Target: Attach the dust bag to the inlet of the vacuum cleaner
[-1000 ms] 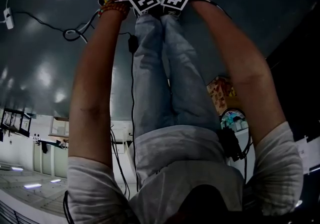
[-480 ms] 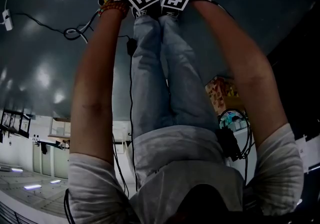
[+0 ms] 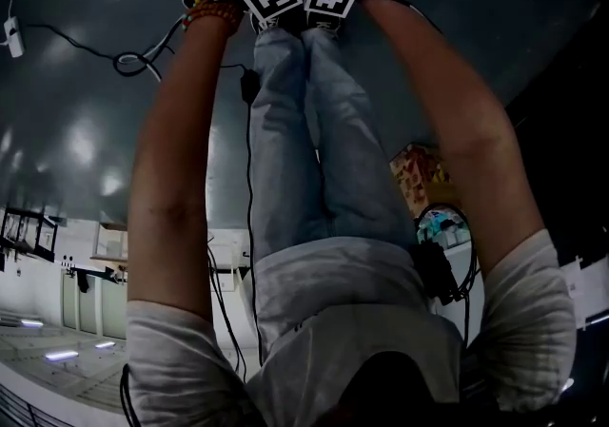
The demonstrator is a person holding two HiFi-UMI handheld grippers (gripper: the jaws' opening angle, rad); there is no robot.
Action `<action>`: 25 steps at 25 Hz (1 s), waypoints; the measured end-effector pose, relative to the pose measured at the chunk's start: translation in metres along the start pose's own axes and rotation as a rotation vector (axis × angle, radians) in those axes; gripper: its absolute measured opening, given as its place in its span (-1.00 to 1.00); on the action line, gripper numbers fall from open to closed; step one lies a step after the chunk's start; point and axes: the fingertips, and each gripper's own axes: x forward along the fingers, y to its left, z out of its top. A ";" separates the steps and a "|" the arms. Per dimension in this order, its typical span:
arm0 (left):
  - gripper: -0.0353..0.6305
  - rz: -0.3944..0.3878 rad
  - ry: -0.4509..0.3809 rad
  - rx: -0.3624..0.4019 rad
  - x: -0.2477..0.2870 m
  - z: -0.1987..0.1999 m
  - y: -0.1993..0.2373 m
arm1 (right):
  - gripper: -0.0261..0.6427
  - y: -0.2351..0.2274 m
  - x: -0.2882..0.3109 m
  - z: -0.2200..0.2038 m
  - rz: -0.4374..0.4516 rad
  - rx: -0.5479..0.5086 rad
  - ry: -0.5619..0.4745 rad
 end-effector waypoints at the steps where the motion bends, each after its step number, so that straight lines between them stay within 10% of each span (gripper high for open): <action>1: -0.81 0.001 -0.006 -0.017 0.003 -0.002 0.001 | -0.81 -0.002 -0.005 0.002 -0.008 -0.005 0.000; 25: -0.82 0.003 -0.029 -0.034 0.009 -0.001 0.004 | -0.81 -0.020 -0.007 0.002 -0.029 -0.016 -0.023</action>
